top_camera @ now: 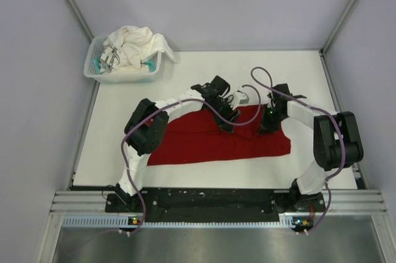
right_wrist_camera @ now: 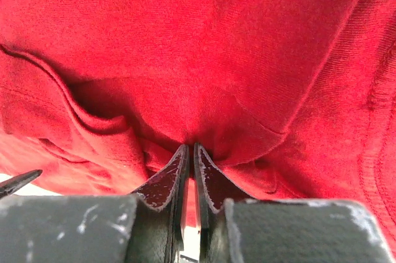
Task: Fold and stack the t-shirts
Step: Fold the other side of the tshirt into a rectangle
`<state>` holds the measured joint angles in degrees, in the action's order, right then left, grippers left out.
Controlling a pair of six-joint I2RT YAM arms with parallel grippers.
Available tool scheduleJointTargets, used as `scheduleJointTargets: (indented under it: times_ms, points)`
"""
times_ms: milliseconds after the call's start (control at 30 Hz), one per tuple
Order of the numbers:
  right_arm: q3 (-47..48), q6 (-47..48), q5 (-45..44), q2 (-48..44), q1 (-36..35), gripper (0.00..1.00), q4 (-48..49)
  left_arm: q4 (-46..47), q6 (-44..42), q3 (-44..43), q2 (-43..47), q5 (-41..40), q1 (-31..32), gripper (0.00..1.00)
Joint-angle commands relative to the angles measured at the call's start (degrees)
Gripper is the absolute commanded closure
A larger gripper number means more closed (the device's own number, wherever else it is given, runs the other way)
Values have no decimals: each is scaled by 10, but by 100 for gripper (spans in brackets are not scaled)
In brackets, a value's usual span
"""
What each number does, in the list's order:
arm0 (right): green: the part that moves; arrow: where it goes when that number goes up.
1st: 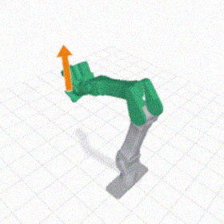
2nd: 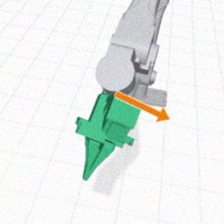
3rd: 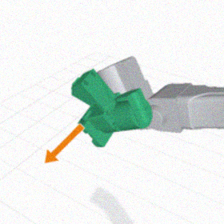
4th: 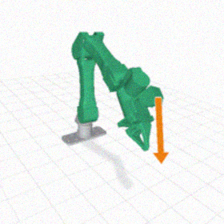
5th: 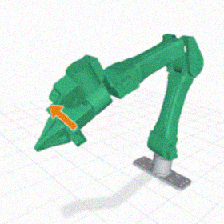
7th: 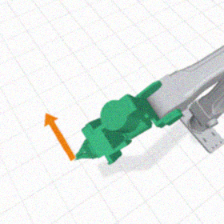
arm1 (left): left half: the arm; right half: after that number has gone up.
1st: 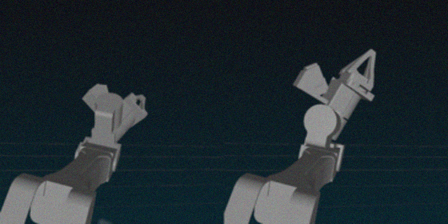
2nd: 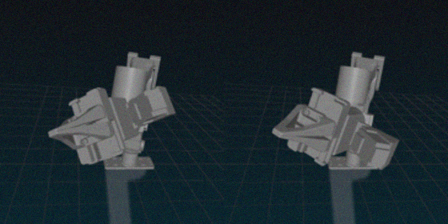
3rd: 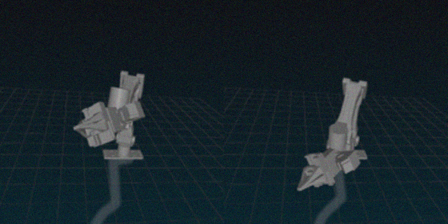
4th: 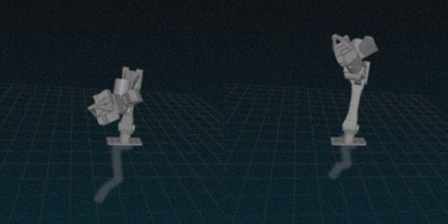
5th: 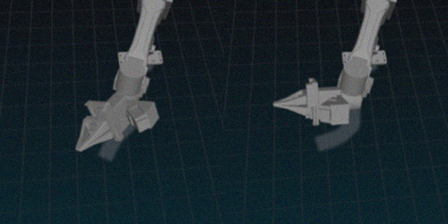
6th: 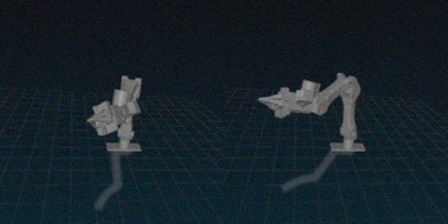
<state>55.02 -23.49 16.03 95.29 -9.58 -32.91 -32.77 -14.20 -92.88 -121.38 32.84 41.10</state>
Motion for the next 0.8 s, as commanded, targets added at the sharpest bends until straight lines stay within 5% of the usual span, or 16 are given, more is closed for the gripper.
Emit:
scheduleJointTargets:
  times_ms: [0,333,633,767]
  points:
    - [-23,-16,5,-47,-1,94,0,21,-26,-1,10,22,6,48]
    - [-53,-15,-43,-85,23,94,-16,20,-64,35,59,98,8,100]
    - [-64,2,-53,-70,41,94,-15,-69,-261,114,108,141,21,100]
    - [-65,4,-53,-71,41,93,-15,-57,-315,156,123,90,30,84]
